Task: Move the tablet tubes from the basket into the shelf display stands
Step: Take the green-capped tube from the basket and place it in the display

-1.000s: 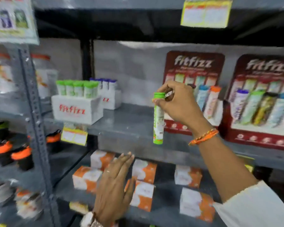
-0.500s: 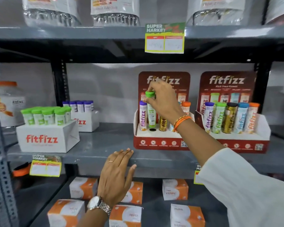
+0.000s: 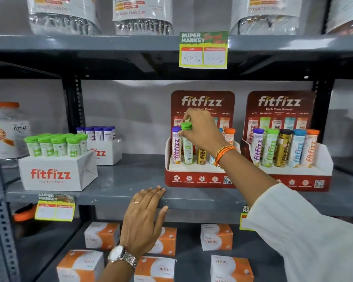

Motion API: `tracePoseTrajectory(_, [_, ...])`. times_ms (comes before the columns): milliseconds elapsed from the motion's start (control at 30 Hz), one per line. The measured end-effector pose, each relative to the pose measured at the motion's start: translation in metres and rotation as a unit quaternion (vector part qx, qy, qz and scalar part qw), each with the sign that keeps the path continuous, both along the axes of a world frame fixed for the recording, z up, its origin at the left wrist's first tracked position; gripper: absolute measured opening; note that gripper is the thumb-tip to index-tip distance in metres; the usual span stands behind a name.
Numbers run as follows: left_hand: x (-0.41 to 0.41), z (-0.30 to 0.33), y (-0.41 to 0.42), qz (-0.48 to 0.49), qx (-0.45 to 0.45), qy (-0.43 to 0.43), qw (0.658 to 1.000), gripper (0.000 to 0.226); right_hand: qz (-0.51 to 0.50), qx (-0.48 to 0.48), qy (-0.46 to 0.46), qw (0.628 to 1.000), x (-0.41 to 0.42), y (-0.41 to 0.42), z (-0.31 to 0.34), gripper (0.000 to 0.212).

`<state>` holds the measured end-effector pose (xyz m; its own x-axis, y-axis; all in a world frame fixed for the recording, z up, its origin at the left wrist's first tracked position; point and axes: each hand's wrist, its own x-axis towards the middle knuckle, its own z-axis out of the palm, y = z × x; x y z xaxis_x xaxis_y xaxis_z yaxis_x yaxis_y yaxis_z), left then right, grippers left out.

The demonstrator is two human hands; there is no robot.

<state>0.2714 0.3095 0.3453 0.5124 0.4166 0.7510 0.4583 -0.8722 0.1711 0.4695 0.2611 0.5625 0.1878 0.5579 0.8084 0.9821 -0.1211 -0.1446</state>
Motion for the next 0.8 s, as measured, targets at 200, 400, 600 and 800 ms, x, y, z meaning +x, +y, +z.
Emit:
tracePoseTrajectory(200, [0.002,0.0,-0.001,0.007,0.004,-0.007,1.0,0.052,-0.051,-0.067,-0.011,0.996,0.004,0.001,0.006,0.027])
tracePoseTrajectory(400, [0.003,-0.003,0.001,0.013,0.009,-0.006,1.0,0.05,-0.011,-0.12,0.016,0.993,0.004,-0.007,0.024,0.027])
tracePoseTrajectory(600, [0.003,-0.001,-0.001,0.02,0.01,-0.005,1.0,0.047,0.035,-0.161,0.064,0.984,0.001,-0.012,0.029,0.035])
tracePoseTrajectory(800, [0.005,-0.002,0.0,0.021,0.01,-0.003,1.0,0.048,0.052,-0.202,0.062,0.976,0.0,-0.018,0.034,0.033])
